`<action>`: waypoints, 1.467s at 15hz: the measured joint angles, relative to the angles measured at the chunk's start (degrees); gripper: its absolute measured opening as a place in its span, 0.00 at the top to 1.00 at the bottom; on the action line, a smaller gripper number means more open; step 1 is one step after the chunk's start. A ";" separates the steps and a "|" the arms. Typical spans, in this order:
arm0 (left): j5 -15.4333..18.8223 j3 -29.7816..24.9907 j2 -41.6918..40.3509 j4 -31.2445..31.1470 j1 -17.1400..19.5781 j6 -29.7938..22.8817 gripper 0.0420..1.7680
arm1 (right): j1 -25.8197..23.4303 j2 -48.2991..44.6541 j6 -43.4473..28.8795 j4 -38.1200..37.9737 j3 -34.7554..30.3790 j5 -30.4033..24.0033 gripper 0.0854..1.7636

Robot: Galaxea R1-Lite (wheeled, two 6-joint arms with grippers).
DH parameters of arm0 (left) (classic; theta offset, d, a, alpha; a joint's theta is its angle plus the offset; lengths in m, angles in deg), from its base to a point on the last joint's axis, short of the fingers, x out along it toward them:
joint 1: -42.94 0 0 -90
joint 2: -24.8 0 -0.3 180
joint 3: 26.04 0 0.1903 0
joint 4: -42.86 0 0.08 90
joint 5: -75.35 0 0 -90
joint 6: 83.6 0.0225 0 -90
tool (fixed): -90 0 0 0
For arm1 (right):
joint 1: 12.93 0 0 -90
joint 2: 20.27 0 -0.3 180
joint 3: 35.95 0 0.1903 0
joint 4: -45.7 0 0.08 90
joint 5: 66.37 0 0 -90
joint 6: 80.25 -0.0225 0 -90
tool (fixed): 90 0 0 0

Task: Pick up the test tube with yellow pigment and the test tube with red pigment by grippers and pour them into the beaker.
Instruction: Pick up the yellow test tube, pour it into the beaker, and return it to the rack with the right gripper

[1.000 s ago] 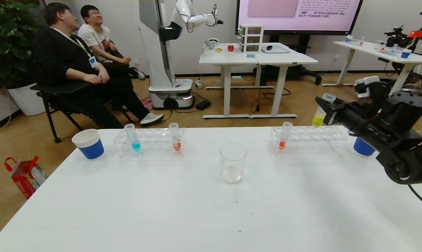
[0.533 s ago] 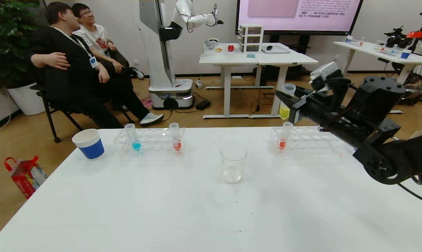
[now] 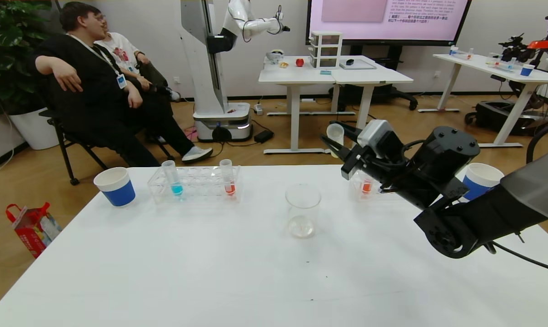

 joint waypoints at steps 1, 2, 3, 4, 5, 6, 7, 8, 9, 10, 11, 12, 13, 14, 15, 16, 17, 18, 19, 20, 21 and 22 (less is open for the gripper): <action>0.00 0.00 0.00 0.00 -0.02 0.02 0.01 | 0.07 0.77 2.60 0.02 -0.05 -1.74 0.76; 0.00 0.00 0.00 0.00 0.00 0.00 0.01 | 0.02 1.35 5.24 0.06 -0.05 -3.61 0.76; 0.00 0.00 0.00 0.00 -0.02 0.02 0.01 | -0.02 2.04 7.64 0.17 0.17 -5.71 0.76; -0.02 0.00 0.00 0.00 -0.02 0.02 0.01 | 0.00 2.69 9.44 0.66 0.44 -7.33 0.76; -0.05 0.00 0.00 0.00 -0.02 0.00 0.01 | 0.05 3.25 10.23 1.44 0.45 -8.13 0.76; 0.00 0.00 0.00 0.00 -0.05 0.05 0.01 | 0.09 3.78 10.62 2.07 0.33 -8.39 0.76; -0.02 0.00 0.00 0.00 -0.02 0.02 0.01 | -0.04 4.35 11.63 3.04 0.44 -8.70 0.76; 0.00 0.00 0.00 0.00 -0.02 0.00 0.01 | -0.30 5.01 13.68 3.80 0.67 -9.59 0.76; 0.00 0.00 0.00 0.00 -0.02 0.00 0.01 | -0.52 5.64 15.77 3.91 0.72 -10.69 0.76; 0.00 0.00 0.00 0.00 -0.02 0.02 0.01 | -0.56 6.12 17.31 3.91 0.83 -11.02 0.76; 0.00 0.00 0.00 -0.02 -0.02 0.02 0.01 | -0.39 6.53 18.64 3.86 0.89 -11.14 0.76; 0.00 0.00 0.00 0.00 -0.02 0.00 0.01 | -0.11 6.84 20.13 3.86 1.00 -11.30 0.76; 0.00 0.00 0.00 0.00 -0.02 0.02 0.01 | 0.07 7.19 21.64 3.94 1.13 -11.41 0.76; 0.00 0.00 0.00 0.00 -0.02 0.02 0.01 | 0.20 7.58 23.65 3.94 1.35 -11.54 0.76; -0.02 0.00 0.00 0.00 -0.02 0.02 0.01 | 0.27 7.96 25.31 3.91 1.66 -12.00 0.76; 0.00 0.00 0.00 -0.02 -0.02 0.00 0.01 | 0.24 8.31 27.01 3.86 2.12 -13.15 0.76; 0.00 0.00 0.00 0.00 -0.02 0.02 0.01 | 0.05 8.66 29.06 3.69 2.55 -14.36 0.76; -0.02 0.00 0.00 -0.02 -0.02 0.00 0.01 | -0.13 8.96 30.88 3.50 2.96 -15.30 0.76; -0.02 0.00 0.00 0.00 -0.02 0.02 0.01 | -0.26 9.31 32.22 3.52 3.34 -15.93 0.76; -0.02 0.00 0.00 0.00 -0.05 0.00 0.01 | -0.26 9.56 33.19 3.50 3.51 -16.41 0.76; 0.00 0.00 0.00 0.00 -0.02 0.00 0.01 | -0.15 9.73 34.07 3.39 3.64 -17.12 0.76; 0.00 0.00 0.00 0.00 -0.02 0.00 0.01 | -0.17 9.90 34.82 3.23 3.73 -17.86 0.76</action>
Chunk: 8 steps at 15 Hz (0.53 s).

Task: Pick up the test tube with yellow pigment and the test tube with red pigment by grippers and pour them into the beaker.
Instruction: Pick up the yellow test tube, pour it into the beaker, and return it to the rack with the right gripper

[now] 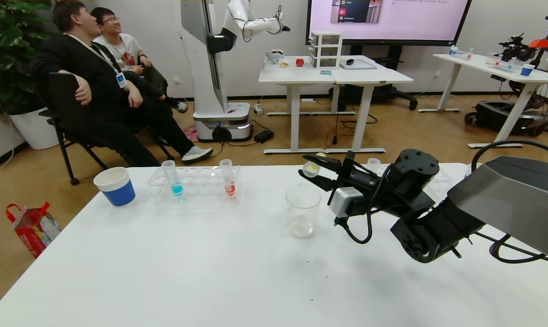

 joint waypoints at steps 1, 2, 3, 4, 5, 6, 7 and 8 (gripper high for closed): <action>-0.02 0.00 0.00 -0.02 0.00 0.02 0.01 | -0.02 0.11 0.67 -0.12 0.05 -0.87 0.76; 0.00 0.00 0.00 0.00 0.00 0.02 0.01 | -0.13 0.21 1.27 -0.28 0.05 -2.07 0.76; -0.02 0.00 0.00 0.00 0.02 0.02 0.01 | -0.28 0.22 2.10 -0.39 0.07 -2.86 0.76; -0.02 0.00 0.00 -0.02 0.02 0.02 0.01 | -0.52 0.22 3.28 -0.48 0.07 -3.54 0.76; -0.02 0.00 0.00 0.00 0.00 0.02 0.01 | -0.83 0.22 4.63 -1.05 0.09 -4.72 0.76; -0.02 0.00 0.00 0.00 0.00 0.02 0.01 | -1.12 0.21 6.58 -2.32 0.11 -5.63 0.76; -0.02 0.00 0.00 0.00 0.00 0.00 0.01 | -1.46 0.18 8.68 -3.54 0.20 -6.29 0.76; -0.02 0.00 0.00 -0.02 0.00 0.02 0.01 | -1.79 0.16 10.18 -4.33 0.49 -6.70 0.76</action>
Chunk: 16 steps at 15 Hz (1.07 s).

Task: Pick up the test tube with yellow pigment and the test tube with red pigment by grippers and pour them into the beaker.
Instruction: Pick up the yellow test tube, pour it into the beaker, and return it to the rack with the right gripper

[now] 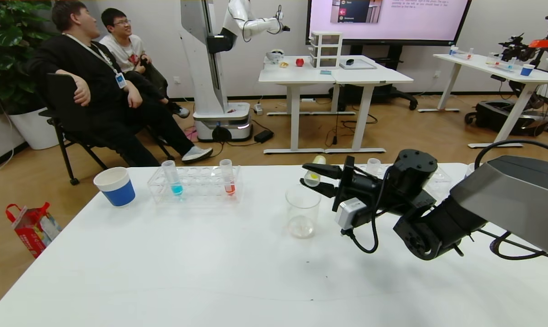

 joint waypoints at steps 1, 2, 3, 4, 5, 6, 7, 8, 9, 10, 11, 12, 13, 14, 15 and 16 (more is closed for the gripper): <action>0.00 0.00 0.00 0.00 0.00 0.00 0.01 | -0.22 -0.02 0.93 -0.12 0.52 -0.16 0.76; 0.00 0.00 0.00 0.02 0.00 -0.02 0.01 | -0.27 -0.02 1.60 -0.12 1.13 -0.13 0.76; 0.00 0.00 0.00 0.00 0.00 -0.02 0.01 | -0.27 0.05 2.34 -0.15 1.91 -0.13 0.76; 0.05 0.00 0.00 0.00 0.00 -0.02 0.01 | -0.30 0.09 3.11 -0.22 2.77 -0.09 0.76; 0.02 0.00 0.00 0.02 0.00 -0.02 0.01 | -0.30 0.17 3.88 -0.41 3.80 0.00 0.76; 0.02 0.00 0.00 0.02 0.00 0.00 0.01 | -0.27 0.35 4.35 -0.61 4.77 0.13 0.76; 0.02 0.00 0.00 0.02 0.00 0.00 0.01 | -0.13 0.57 5.29 -0.72 5.66 0.20 0.76; 0.00 0.00 0.00 0.00 0.00 0.00 0.01 | -0.07 0.83 6.23 -0.85 6.46 0.28 0.76; 0.02 0.00 0.00 0.02 0.00 0.00 0.01 | -0.09 1.13 7.22 -1.08 7.28 0.28 0.76; 0.02 0.00 0.00 0.02 0.00 0.00 0.01 | -0.22 1.46 8.35 -1.39 7.80 0.28 0.76; 0.00 0.00 0.00 0.00 0.00 0.00 0.01 | -0.28 1.84 9.25 -1.57 8.11 0.24 0.76; 0.00 0.00 0.00 0.00 0.00 0.00 0.01 | -0.35 2.23 10.02 -1.60 8.36 0.11 0.76; 0.00 0.00 0.00 0.00 0.00 -0.02 0.01 | -0.30 2.67 11.00 -1.57 8.58 -0.07 0.76; 0.00 0.00 0.00 0.02 -0.02 0.00 0.01 | -0.30 3.11 11.76 -1.57 8.77 -0.16 0.76; 0.02 0.00 0.00 0.00 0.00 -0.02 0.01 | -0.30 3.50 12.59 -1.57 8.96 -0.16 0.76; 0.00 0.00 0.00 0.00 -0.02 0.00 0.01 | -0.35 3.83 13.42 -1.61 9.20 -0.24 0.76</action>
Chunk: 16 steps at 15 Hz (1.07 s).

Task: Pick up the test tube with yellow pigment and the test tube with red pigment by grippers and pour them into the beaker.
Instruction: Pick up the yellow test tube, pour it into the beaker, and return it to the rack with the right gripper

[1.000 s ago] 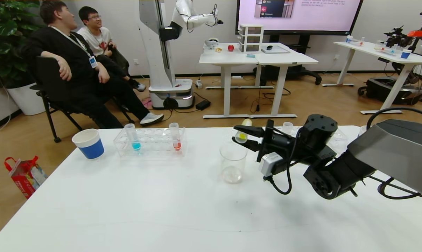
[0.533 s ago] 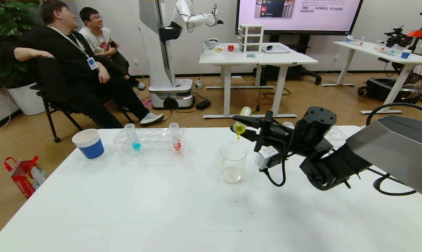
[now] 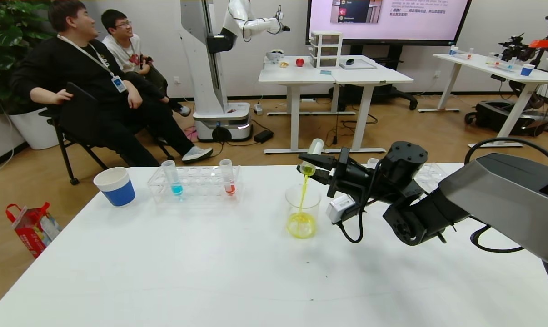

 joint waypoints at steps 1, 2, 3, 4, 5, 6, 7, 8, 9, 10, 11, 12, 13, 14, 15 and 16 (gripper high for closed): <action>0.02 0.00 0.00 0.00 0.02 -0.02 0.01 | -0.04 0.28 0.85 -0.16 0.34 -0.33 0.76; 0.02 0.00 0.00 0.00 0.02 -0.02 0.01 | -0.04 0.48 2.04 -0.85 0.76 -0.80 0.76; 0.00 0.00 0.00 0.02 0.02 -0.02 0.01 | -0.04 0.59 3.69 -1.97 1.08 -1.16 0.76; 0.02 0.00 0.00 0.02 0.02 -0.02 0.01 | -0.04 0.61 5.34 -3.24 1.46 -1.62 0.76; 0.00 0.00 0.00 0.02 0.02 -0.02 0.01 | -0.06 0.61 6.97 -4.55 2.05 -2.27 0.76; 0.02 0.00 0.00 0.02 0.02 -0.02 0.01 | -0.11 0.56 8.73 -6.08 2.71 -2.82 0.76; 0.02 0.00 0.00 0.02 0.02 0.00 0.01 | -0.06 0.33 10.72 -7.85 3.18 -3.01 0.76; 0.00 0.00 0.00 0.00 0.02 0.00 0.01 | -0.04 -0.05 12.48 -9.62 3.43 -3.06 0.76; 0.02 0.00 0.00 0.02 0.02 0.00 0.01 | -0.04 -0.44 13.58 -10.97 3.62 -3.06 0.76; 0.00 0.00 0.00 0.02 0.02 0.00 0.01 | -0.04 -0.79 13.86 -11.29 3.78 -3.10 0.76; 0.00 0.00 0.00 0.00 0.02 0.00 0.01 | -0.06 -1.05 13.86 -11.35 3.86 -3.12 0.76; 0.02 0.00 0.00 0.00 0.02 0.00 0.01 | -0.13 -1.27 13.70 -11.41 3.86 -3.15 0.76; 0.02 0.00 0.00 0.00 0.02 -0.02 0.01 | -0.35 -1.56 13.48 -11.50 3.89 -3.17 0.76; 0.02 0.00 0.00 0.00 0.02 0.00 0.01 | -0.63 -1.93 12.81 -11.54 3.89 -3.21 0.76; 0.02 0.00 0.00 0.02 0.02 0.00 0.01 | -0.78 -2.51 10.85 -11.50 3.73 -3.28 0.76; 0.02 0.00 0.00 0.02 0.02 0.00 0.01 | -0.89 -3.44 7.66 -11.46 3.51 -3.25 0.76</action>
